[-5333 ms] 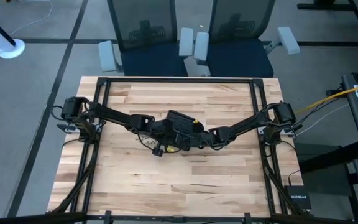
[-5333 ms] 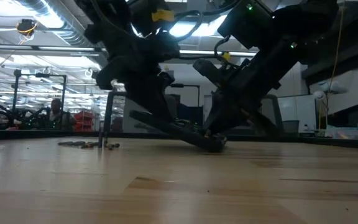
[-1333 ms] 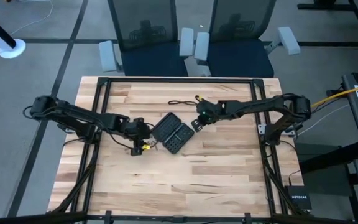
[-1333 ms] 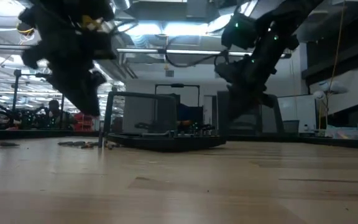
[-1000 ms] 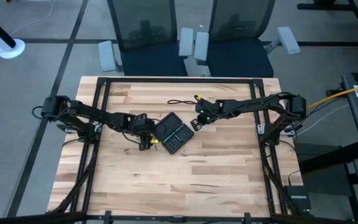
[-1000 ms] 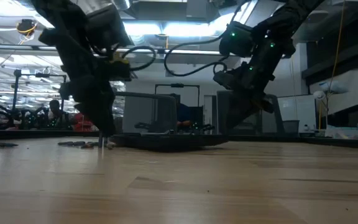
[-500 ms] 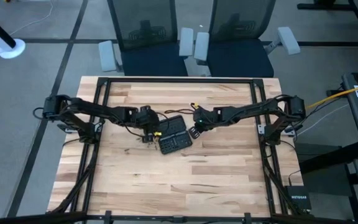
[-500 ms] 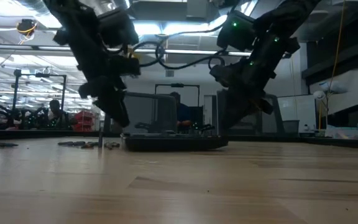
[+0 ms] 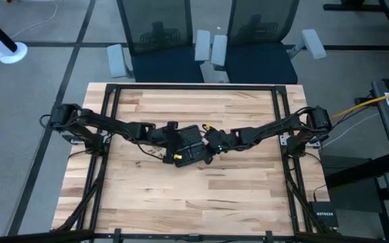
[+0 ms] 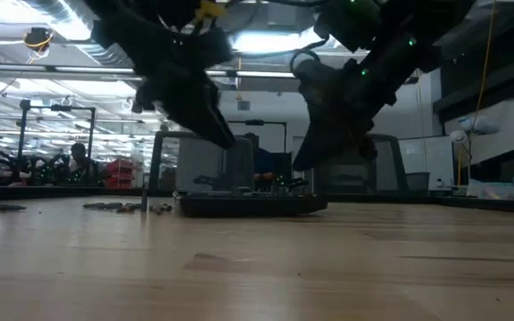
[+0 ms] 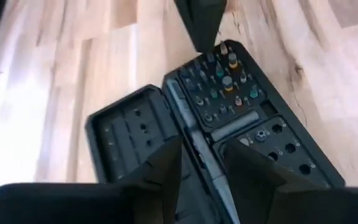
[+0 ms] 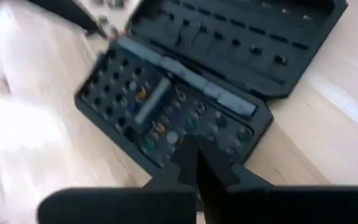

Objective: Prefit tool cases
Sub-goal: Remove the orange socket bit from the black prefit tool case

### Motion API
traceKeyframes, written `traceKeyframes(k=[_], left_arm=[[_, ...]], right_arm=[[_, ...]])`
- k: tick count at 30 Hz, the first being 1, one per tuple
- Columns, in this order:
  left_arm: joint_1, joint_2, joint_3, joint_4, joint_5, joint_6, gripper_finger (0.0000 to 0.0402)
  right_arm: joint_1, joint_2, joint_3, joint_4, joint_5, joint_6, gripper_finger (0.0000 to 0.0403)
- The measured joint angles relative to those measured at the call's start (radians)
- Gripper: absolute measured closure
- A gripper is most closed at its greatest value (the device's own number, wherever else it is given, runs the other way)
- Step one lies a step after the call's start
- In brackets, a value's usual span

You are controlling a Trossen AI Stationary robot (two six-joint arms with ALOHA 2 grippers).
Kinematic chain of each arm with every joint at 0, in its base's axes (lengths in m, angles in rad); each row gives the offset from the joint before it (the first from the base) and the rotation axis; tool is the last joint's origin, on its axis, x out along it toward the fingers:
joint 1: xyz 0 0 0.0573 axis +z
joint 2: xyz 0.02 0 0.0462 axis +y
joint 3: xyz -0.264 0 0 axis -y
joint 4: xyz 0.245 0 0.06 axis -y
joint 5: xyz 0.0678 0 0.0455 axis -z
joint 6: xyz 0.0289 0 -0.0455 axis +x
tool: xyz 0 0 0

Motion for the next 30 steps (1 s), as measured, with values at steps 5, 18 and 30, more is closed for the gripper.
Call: traceKeyframes(k=[5, 18, 30], left_arm=[[-0.041, 0.048, -0.001, 0.021, -0.001, -0.043, 0.029], [-0.08, 0.141, -0.001, 0.13, 0.067, 0.026, 0.029], [-0.023, 0.159, 0.004, 0.118, 0.217, 0.104, 0.029]], right_arm=[[0.0, 0.004, -0.059, 0.079, 0.011, 0.072, 0.0403], [-0.001, 0.005, -0.108, 0.15, 0.008, 0.092, 0.0403], [-0.001, 0.005, -0.108, 0.167, -0.001, 0.103, 0.0403]])
